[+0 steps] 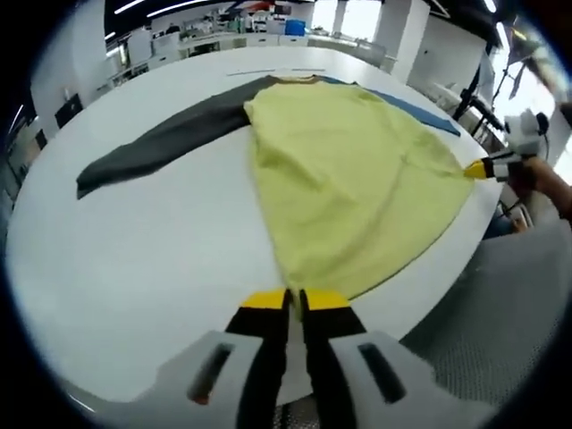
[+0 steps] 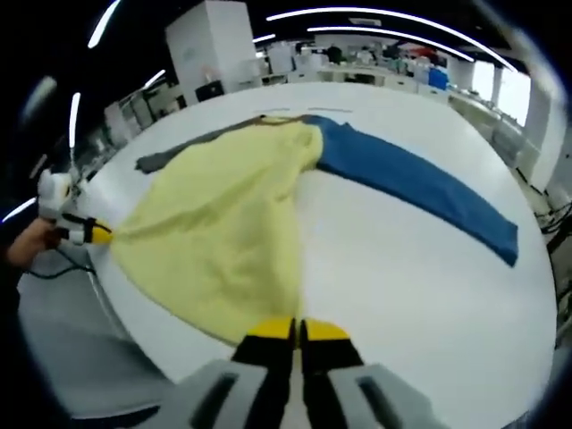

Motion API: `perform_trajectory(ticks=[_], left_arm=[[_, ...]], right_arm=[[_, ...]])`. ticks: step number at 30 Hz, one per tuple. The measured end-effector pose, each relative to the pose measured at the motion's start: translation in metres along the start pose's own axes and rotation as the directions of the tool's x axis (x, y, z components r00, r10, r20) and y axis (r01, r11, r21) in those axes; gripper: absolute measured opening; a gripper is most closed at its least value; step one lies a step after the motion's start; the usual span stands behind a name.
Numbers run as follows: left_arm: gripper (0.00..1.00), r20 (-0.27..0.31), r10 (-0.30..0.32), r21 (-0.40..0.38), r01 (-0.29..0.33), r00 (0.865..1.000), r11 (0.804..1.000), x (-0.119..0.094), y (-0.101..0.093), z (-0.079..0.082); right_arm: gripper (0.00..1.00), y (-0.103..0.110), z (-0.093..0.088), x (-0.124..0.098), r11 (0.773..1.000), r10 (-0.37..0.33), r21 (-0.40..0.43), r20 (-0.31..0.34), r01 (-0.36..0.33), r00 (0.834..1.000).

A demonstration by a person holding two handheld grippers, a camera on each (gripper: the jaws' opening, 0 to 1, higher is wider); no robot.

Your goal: Fold the garment on the visible template until the final outline fits inside the template.

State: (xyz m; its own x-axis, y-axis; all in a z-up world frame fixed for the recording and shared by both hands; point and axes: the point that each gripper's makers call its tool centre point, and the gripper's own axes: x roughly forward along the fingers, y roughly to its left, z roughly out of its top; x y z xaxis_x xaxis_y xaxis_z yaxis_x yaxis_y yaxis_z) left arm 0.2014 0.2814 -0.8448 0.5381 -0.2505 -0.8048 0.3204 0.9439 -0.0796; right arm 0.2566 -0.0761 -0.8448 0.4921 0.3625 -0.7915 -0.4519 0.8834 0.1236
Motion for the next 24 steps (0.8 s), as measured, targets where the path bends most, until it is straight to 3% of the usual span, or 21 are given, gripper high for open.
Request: perform_trajectory(ticks=[4, 11, 16, 24], left_arm=[[0.0, 0.0, 0.014, 0.01, -0.014, 1.0, 1.0, -0.002, -0.001, -0.001], [0.0, -0.007, 0.022, 0.016, -0.022, 1.0, 1.0, -0.002, -0.003, -0.004], [0.0, -0.018, 0.019, 0.008, -0.019, 1.0, 1.0, -0.003, -0.003, -0.007], [0.0, -0.027, -0.004, -0.003, 0.004, 1.0, 1.0, -0.004, -0.009, -0.009]], right_arm=[[0.0, -0.004, -0.005, -0.005, 0.996, -0.035, 0.087, 0.027, 0.033, 0.999], [0.0, 0.001, -0.016, -0.014, 0.986, -0.088, 0.147, 0.042, 0.081, 0.995], [0.0, 0.002, -0.023, -0.012, 0.985, -0.091, 0.151, 0.03, 0.086, 0.995], [0.0, -0.004, -0.021, -0.013, 0.986, -0.101, 0.136, 0.023, 0.097, 0.995]])
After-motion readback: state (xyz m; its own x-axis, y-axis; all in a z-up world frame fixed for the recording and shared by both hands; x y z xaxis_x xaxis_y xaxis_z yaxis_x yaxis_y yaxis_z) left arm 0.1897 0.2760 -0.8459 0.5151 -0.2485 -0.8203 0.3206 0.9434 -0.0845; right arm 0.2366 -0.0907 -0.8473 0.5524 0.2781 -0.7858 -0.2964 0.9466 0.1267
